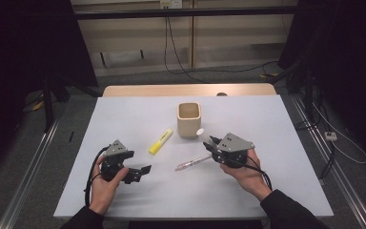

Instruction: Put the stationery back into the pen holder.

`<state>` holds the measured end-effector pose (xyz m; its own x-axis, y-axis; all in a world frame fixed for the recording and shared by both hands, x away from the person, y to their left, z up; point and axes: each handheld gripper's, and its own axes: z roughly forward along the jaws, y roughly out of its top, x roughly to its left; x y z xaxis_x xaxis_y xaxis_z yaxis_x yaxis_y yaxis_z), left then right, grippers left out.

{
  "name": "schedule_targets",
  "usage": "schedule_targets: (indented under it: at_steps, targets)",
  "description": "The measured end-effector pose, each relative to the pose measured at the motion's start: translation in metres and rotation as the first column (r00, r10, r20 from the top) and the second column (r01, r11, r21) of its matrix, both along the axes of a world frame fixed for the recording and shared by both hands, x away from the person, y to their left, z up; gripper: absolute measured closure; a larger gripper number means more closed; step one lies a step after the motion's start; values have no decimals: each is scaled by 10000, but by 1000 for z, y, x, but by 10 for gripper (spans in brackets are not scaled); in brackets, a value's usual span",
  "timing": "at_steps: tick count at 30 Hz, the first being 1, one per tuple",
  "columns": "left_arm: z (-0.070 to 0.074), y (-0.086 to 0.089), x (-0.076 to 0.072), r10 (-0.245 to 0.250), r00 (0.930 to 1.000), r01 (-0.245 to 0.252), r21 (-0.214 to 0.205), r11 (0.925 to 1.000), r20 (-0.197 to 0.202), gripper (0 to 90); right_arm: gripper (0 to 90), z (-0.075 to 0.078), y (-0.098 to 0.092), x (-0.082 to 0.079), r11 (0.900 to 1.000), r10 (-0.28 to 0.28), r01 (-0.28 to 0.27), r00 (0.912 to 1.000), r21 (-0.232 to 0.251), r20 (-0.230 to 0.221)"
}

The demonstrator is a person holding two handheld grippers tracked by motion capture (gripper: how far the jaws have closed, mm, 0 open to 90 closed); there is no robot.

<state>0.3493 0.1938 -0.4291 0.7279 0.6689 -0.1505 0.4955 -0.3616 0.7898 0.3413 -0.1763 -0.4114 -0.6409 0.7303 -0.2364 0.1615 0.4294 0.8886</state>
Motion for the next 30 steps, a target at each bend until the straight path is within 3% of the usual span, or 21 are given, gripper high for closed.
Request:
schedule_targets:
  at_steps: [9, 12, 17, 21, 30]
  targets:
    - [-7, 11, -9, 562, 9976, -544, -431, 9976, 405, 75, 720, 7, -4, 14, 9955, -148, 166, 9997, 936, -202]
    - [-10, 12, -9, 600, 9974, -584, -389, 9975, 407, 74, 720, 9, -5, 18, 9922, -165, 197, 9995, 1230, -263]
    - [-10, 12, -10, 629, 9968, -614, -297, 9977, 498, 70, 720, 14, -6, 25, 9833, -231, 283, 9993, 1796, -305]
    - [-11, 11, -11, 603, 9969, -588, -311, 9978, 503, 70, 720, 17, -11, 33, 9696, -287, 390, 9985, 2418, -462]
    - [-11, 12, -11, 608, 9971, -596, -268, 9979, 460, 70, 720, 29, -14, 46, 9547, -453, 503, 9987, 2932, -237]
